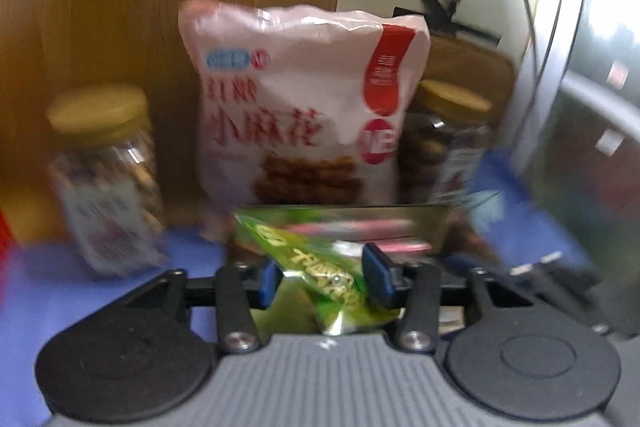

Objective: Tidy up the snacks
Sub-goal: 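Lift the candy pack with the left gripper, carry into the tin, release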

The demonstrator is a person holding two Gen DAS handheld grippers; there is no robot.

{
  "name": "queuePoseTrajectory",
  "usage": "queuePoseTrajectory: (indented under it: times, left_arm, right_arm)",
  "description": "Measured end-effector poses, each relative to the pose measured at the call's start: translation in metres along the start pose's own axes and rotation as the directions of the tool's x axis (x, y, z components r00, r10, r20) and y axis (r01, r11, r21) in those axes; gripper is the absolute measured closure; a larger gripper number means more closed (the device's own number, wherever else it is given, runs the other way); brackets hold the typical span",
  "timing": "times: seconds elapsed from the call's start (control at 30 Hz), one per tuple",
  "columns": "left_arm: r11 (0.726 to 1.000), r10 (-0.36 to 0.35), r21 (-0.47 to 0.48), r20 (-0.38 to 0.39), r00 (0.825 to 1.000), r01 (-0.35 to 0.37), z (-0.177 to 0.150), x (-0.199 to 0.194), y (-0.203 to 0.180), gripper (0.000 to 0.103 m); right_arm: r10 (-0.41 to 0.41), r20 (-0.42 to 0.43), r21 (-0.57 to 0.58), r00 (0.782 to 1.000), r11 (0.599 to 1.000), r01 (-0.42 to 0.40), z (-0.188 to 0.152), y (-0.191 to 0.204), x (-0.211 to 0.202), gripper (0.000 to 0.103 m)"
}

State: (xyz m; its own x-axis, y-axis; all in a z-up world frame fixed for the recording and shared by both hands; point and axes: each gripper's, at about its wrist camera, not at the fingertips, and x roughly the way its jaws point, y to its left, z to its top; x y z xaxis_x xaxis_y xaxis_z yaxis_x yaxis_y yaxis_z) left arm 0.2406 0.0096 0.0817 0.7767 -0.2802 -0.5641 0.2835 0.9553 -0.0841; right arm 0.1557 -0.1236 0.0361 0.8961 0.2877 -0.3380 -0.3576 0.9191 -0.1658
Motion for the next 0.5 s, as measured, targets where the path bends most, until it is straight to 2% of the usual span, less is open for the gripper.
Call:
queuePoseTrajectory:
  times: [0.03, 0.07, 0.17, 0.23, 0.33, 0.4, 0.5]
  left_arm:
    - [0.997, 0.051, 0.049, 0.009, 0.999, -0.052, -0.002, 0.000, -0.006, 0.056]
    - [0.995, 0.071, 0.075, 0.011, 0.997, -0.071, -0.004, -0.001, -0.010, 0.056]
    - [0.988, 0.098, 0.117, -0.001, 0.995, -0.097, -0.007, -0.004, -0.016, 0.051]
    - [0.972, 0.147, 0.185, -0.002, 0.989, -0.144, -0.009, -0.004, -0.026, 0.045]
    - [0.948, 0.179, 0.266, 0.005, 0.984, -0.174, -0.011, -0.009, -0.037, 0.044]
    - [0.944, 0.181, 0.276, 0.021, 0.983, -0.179, -0.010, -0.019, -0.040, 0.044]
    - [0.955, 0.171, 0.241, 0.038, 0.984, -0.176, -0.007, -0.036, -0.038, 0.043]
  right_arm:
    - [-0.004, 0.008, -0.002, 1.000, 1.000, 0.004, -0.001, 0.002, -0.003, 0.043]
    - [-0.009, 0.012, -0.005, 1.000, 1.000, 0.009, -0.001, 0.003, -0.005, 0.043]
    - [-0.008, 0.016, -0.004, 1.000, 1.000, 0.008, -0.001, 0.005, -0.013, 0.043]
    - [-0.010, 0.015, 0.012, 1.000, 1.000, 0.010, -0.002, 0.006, -0.018, 0.043]
    - [-0.020, 0.008, 0.044, 1.000, 0.999, 0.020, -0.007, 0.007, -0.030, 0.043]
    - [-0.031, 0.008, 0.072, 0.999, 0.997, 0.031, -0.011, 0.007, -0.039, 0.043]
    - [-0.041, 0.013, 0.120, 0.999, 0.992, 0.039, -0.015, 0.005, -0.055, 0.043]
